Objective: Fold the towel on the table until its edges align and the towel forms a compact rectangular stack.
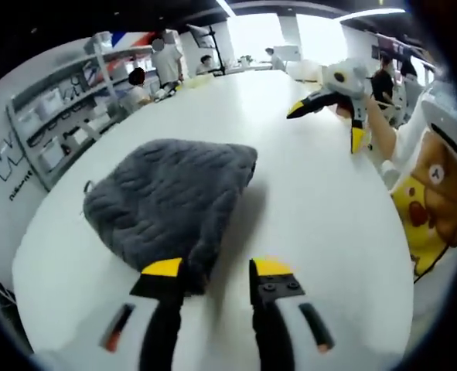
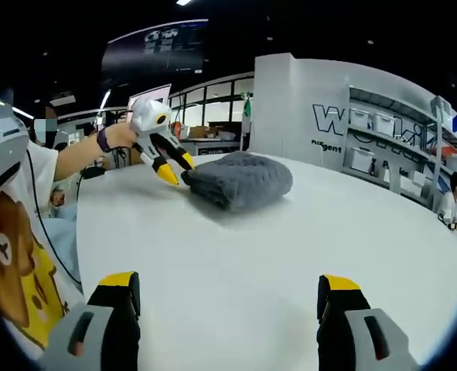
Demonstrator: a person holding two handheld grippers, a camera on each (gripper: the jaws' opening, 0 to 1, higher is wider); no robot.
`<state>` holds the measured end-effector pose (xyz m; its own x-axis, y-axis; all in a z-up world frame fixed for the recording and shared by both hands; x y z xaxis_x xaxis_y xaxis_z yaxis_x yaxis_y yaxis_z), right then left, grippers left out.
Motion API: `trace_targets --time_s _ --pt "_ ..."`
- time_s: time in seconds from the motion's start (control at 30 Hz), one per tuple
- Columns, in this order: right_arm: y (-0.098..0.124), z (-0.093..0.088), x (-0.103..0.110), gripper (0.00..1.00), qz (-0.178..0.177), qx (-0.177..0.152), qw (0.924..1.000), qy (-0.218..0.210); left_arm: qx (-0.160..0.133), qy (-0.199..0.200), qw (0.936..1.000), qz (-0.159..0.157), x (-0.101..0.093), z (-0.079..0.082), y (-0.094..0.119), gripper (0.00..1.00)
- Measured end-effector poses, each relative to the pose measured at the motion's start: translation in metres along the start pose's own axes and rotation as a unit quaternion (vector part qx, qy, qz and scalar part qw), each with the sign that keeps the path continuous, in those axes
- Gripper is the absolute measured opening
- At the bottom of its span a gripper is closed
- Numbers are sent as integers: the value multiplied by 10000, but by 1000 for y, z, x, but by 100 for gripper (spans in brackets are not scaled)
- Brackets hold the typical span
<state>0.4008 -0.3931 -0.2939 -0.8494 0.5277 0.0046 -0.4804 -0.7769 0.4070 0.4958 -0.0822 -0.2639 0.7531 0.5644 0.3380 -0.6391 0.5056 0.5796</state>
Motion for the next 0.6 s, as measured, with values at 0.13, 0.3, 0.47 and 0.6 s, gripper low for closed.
trace_targets --time_s 0.13,0.3,0.47,0.6 --pt "-1 2 0 99 18 -5 10000 16 -156 189 9993 290 4 -3 9 44" --pt "-2 3 1 99 68 -14 10000 21 -675 880 9919 623 13 -3 23 45" --pt "-4 3 0 99 93 5 10000 28 -996 1244 9839 809 18 -5 39 46" --pt "-5 3 0 99 115 3 9999 34 -1148 1385 9793 930 17 -5 47 48"
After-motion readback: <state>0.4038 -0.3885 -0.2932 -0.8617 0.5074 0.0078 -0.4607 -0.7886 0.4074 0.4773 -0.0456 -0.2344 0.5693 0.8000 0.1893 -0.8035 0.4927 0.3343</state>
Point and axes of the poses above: the point that each gripper's makers call its tool centre point, and the gripper's own axes: y roughly backward along the fingers, x roughly to its left, z roughly out of its top, the point moved 5 cm from there along y, roughly backward along the fingers, and after that the axes turned 10 degrees about z, right-handed, at the moved point
